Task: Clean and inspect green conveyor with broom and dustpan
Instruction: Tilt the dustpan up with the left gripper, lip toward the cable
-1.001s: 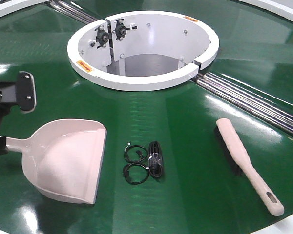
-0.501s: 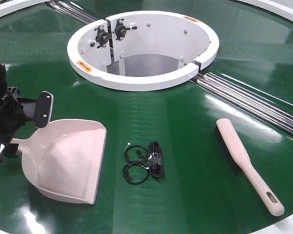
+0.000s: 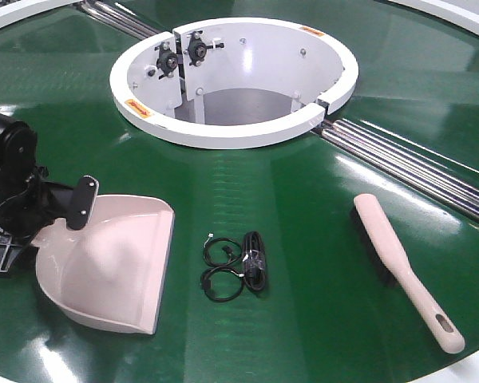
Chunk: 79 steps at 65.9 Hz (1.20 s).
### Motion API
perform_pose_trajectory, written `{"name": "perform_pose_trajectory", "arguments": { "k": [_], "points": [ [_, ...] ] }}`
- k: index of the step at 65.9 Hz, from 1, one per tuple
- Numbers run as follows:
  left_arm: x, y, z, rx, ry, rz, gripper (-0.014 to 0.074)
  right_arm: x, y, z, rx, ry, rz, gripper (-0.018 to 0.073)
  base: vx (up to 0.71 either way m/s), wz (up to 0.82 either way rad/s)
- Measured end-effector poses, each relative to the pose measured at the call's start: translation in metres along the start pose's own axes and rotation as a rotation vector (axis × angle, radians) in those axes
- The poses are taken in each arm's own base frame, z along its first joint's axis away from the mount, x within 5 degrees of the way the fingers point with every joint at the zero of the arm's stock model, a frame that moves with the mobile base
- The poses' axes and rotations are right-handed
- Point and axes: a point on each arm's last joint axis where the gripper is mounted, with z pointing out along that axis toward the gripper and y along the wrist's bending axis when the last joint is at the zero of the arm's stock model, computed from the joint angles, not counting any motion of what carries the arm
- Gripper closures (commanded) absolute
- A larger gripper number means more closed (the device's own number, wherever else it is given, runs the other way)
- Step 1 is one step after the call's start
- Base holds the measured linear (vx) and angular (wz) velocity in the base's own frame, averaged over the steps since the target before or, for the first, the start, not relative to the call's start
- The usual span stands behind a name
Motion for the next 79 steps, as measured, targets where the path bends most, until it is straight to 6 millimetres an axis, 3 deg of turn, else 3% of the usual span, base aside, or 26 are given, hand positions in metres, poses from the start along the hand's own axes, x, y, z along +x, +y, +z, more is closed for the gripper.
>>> {"name": "perform_pose_trajectory", "arguments": {
  "k": [14,24,45,60,79],
  "points": [
    [0.002,0.001,0.003,0.002,0.034,0.025,0.0606,0.0,0.0,0.0,0.0,0.0,0.0,0.0568,0.0,0.0],
    [0.004,0.0,-0.002,-0.006,0.035,0.023,0.0605,0.0,0.0,0.0,0.0,0.0,0.0,0.0568,0.0,0.0],
    [0.012,-0.005,-0.03,-0.039,0.039,0.001,0.0604,0.0,0.0,0.0,0.0,0.0,0.0,0.0568,0.0,0.0],
    [0.001,0.004,-0.05,-0.078,-0.028,-0.023,0.0604,0.0,0.0,0.0,0.0,0.0,0.0,0.0568,0.0,0.0],
    [-0.007,0.004,-0.049,-0.063,-0.027,-0.002,0.0604,0.0,0.0,0.0,0.0,0.0,0.0,0.0568,0.0,0.0]
  ]
}}
